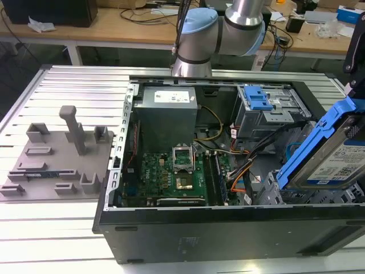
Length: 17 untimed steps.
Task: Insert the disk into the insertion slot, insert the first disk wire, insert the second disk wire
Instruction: 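Insert the disk into the insertion slot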
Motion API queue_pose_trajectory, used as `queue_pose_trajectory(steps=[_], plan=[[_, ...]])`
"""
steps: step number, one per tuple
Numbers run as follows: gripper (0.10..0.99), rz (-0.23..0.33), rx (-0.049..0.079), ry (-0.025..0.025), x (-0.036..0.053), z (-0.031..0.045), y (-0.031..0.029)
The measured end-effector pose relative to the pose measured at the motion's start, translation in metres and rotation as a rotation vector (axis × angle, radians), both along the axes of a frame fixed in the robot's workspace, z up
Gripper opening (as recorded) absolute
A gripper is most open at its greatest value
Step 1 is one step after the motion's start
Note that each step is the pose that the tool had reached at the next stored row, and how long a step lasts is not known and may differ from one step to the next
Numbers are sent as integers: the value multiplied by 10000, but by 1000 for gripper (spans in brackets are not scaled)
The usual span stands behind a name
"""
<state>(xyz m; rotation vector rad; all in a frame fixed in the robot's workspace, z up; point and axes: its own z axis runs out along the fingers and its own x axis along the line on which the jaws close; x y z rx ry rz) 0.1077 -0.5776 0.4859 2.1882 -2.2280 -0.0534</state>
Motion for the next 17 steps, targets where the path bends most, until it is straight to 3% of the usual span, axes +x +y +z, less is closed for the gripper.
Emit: queue_pose_trajectory(steps=[1, 5, 6, 8, 9, 17], plan=[[365, 2, 353, -76, -6, -1, -1], [365, 1, 383, -101, -8, -1, -2], [365, 7, 385, -197, -11, -6, -3], [365, 22, 383, -575, -46, -15, -2], [365, 23, 363, -619, -67, -16, -2], [365, 27, 253, -631, -78, -21, -1]])
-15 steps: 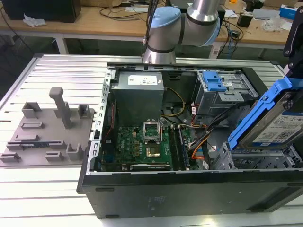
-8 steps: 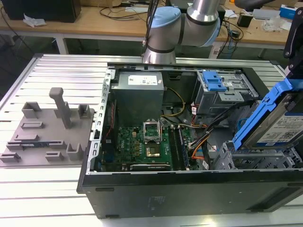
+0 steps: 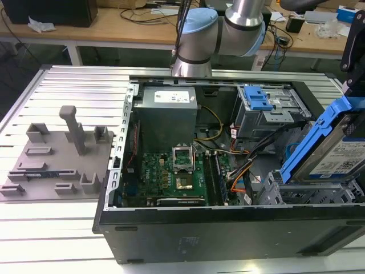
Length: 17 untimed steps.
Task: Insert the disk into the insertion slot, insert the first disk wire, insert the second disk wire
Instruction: 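Insert the disk into the insertion slot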
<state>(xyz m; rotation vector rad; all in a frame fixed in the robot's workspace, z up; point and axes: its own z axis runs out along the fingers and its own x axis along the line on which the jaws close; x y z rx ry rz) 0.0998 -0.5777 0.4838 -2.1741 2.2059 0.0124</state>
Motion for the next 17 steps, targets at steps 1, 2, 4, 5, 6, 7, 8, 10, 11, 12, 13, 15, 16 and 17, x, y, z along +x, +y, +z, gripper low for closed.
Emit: queue_pose_trajectory(steps=[1, 2, 4, 5, 6, 7, 8, 10, 11, 12, 13, 15, 16, 17], plan=[[365, -1, -1, 0, 0, -1, 0], [365, 0, -2, 0, 0, -1, 0], [365, 0, -1, 0, 0, -2, 0], [365, 0, -1, 0, 0, -3, 0], [365, 0, 0, 0, 0, -4, 0], [365, 0, -2, 0, 3, -4, 0], [365, 0, 0, 0, 5, -7, 1], [365, 0, 1, 0, 12, -10, 4], [365, 0, -2, 0, 16, -11, 10], [365, -1, -1, 0, 18, -13, 15], [365, -1, 0, 0, 20, -15, 24], [365, -1, 0, 0, 21, -20, 45], [365, 0, 0, 0, 22, -22, 56], [365, 1, -1, 0, 23, -26, 72]])
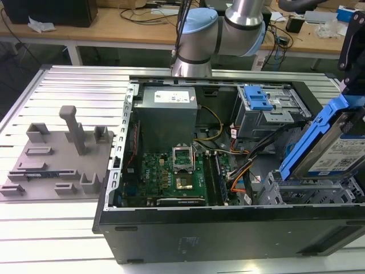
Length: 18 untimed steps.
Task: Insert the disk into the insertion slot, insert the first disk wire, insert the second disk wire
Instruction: 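Insert the disk into the insertion slot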
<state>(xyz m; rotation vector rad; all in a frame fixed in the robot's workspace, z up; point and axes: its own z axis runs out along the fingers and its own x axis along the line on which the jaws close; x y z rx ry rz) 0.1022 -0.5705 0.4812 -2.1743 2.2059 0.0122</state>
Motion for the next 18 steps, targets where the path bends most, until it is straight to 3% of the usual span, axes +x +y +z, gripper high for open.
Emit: queue_pose_trajectory(steps=[12, 18], plan=[[365, -1, -22, 7, 19, -65, 146], [365, 1, -46, 36, 37, -107, 164]])
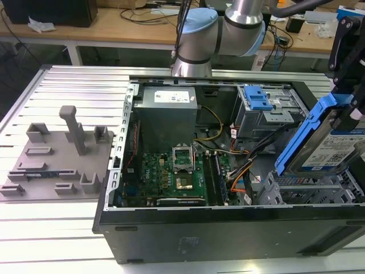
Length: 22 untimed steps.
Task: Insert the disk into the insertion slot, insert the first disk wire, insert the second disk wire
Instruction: 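Insert the disk into the insertion slot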
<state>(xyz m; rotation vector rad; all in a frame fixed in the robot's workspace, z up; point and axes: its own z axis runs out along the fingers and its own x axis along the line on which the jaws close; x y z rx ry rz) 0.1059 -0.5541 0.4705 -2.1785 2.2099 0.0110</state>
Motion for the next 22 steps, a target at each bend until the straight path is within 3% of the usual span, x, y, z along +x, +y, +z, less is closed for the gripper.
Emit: queue_pose_trajectory(steps=[11, 22], plan=[[365, -1, -6, 48, 25, -57, -1], [365, -1, -5, 50, 27, -81, -1]])
